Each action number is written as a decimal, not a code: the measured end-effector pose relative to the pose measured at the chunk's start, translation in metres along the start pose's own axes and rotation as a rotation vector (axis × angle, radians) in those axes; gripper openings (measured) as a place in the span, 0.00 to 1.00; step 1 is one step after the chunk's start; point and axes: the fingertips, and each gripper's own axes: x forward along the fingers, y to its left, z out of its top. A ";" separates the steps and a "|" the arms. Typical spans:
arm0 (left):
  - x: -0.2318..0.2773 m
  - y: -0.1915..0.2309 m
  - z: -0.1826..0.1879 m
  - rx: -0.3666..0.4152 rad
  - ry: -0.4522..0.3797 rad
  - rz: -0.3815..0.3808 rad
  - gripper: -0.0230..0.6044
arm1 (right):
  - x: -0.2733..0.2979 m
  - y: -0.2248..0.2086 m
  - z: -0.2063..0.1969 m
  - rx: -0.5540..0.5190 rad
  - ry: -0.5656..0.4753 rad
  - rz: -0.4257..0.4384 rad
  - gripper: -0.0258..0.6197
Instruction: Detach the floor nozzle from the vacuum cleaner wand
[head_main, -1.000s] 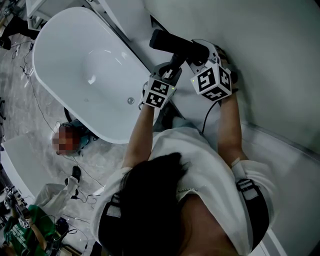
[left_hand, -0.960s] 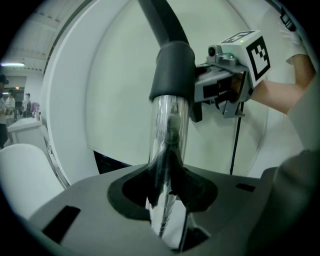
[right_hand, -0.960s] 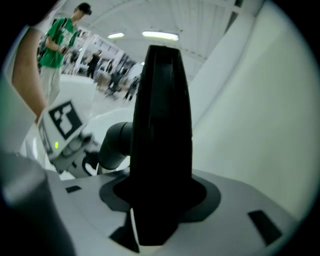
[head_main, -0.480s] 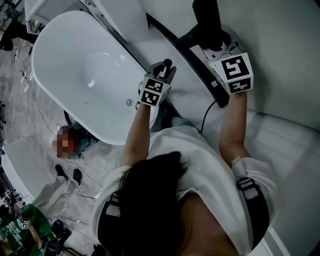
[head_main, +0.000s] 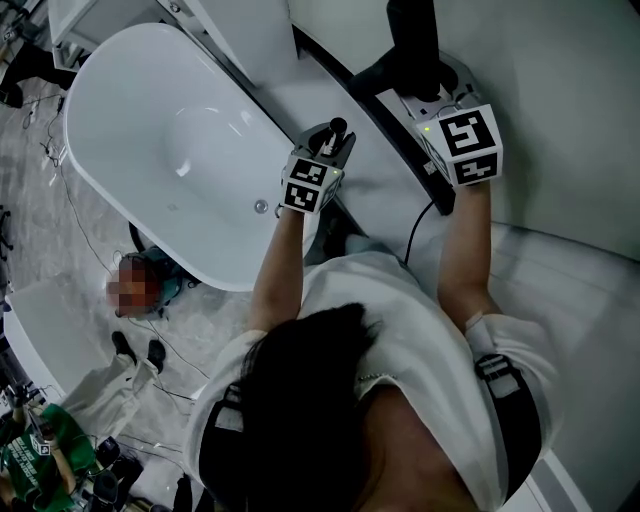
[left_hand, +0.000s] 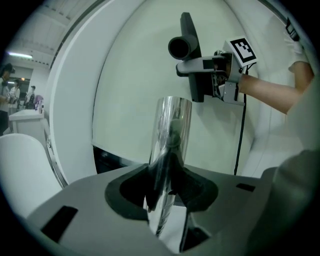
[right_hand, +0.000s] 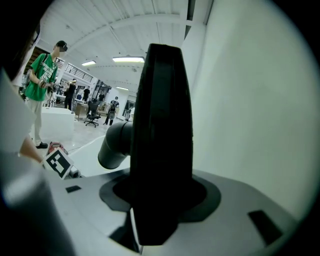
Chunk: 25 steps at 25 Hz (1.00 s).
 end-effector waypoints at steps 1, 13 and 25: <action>0.001 -0.002 0.000 0.000 -0.002 -0.011 0.25 | 0.000 0.001 -0.001 0.000 0.003 0.000 0.38; -0.014 0.002 0.009 -0.018 -0.042 -0.015 0.47 | 0.003 0.004 -0.006 0.033 0.006 -0.003 0.37; -0.072 0.012 0.064 -0.076 -0.273 0.062 0.48 | -0.004 0.012 -0.019 0.117 0.003 -0.089 0.38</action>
